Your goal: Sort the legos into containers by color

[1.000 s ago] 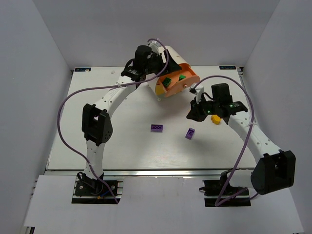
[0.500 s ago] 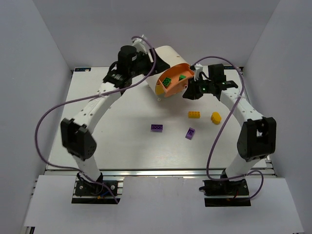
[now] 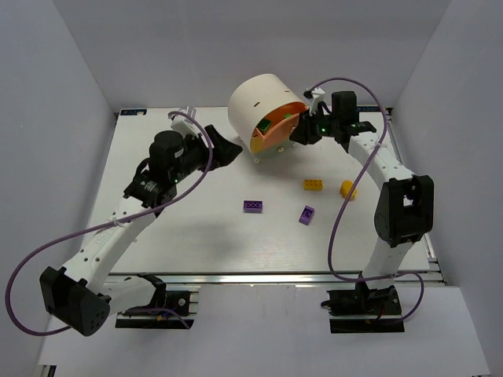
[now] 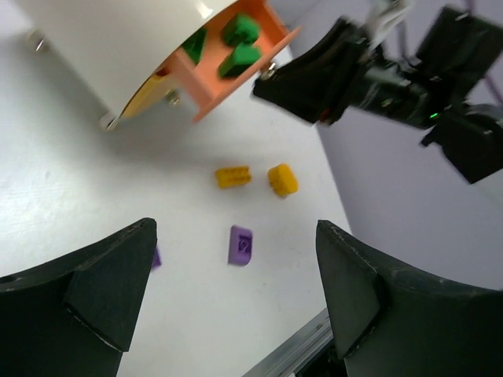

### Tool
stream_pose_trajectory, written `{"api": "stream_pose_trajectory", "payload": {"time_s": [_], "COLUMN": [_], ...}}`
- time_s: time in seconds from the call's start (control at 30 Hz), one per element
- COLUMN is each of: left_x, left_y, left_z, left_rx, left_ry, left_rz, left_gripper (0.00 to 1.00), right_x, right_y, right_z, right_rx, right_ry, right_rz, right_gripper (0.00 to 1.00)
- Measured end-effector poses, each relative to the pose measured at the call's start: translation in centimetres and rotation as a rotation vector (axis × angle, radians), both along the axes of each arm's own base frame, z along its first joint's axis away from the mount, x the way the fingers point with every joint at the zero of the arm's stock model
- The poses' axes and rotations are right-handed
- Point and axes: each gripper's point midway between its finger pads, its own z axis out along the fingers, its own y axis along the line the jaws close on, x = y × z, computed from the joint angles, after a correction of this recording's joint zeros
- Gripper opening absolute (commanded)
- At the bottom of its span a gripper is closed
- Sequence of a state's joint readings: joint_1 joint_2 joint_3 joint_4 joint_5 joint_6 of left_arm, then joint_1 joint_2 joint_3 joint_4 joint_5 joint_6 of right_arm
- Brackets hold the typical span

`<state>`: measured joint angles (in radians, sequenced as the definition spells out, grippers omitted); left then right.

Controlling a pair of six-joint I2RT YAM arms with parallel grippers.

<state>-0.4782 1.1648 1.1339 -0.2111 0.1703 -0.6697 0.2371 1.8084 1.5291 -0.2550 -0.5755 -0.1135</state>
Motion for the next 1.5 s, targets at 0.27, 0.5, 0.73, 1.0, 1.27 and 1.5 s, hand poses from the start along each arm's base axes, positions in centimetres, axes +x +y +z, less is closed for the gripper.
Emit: {"api": "stream_pose_trajectory", "payload": {"time_s": [0.27, 0.5, 0.73, 1.0, 1.27, 1.5], "left_x": [-2.0, -2.7, -3.3, -4.0, -4.5, -4.6], "left_y": [2.2, 3.1, 3.6, 4.2, 4.4, 4.2], "left_z": [-3.9, -3.3, -5.2, -6.5, -7.8, -7.8], "left_rx": [0.008, -0.007, 0.005, 0.007, 0.006, -0.012], "left_ry": [0.099, 0.094, 0.142, 0.173, 0.206, 0.217], "left_rz": [0.083, 0.116, 0.139, 0.156, 0.162, 0.163], "left_gripper": [0.94, 0.94, 0.95, 0.94, 0.94, 0.94], "right_x": [3.0, 5.2, 5.9, 4.1, 2.4, 5.1], "right_y": [1.3, 2.2, 2.5, 1.7, 1.8, 2.1], "right_z": [0.5, -0.1, -0.8, -2.1, -3.3, -3.3], "right_rx": [0.050, 0.099, 0.142, 0.156, 0.192, 0.218], "right_ry": [-0.038, -0.047, -0.014, 0.011, 0.060, 0.071], "right_rz": [-0.013, -0.033, -0.059, -0.057, -0.059, -0.116], "right_gripper": [0.31, 0.33, 0.34, 0.52, 0.53, 0.55]}}
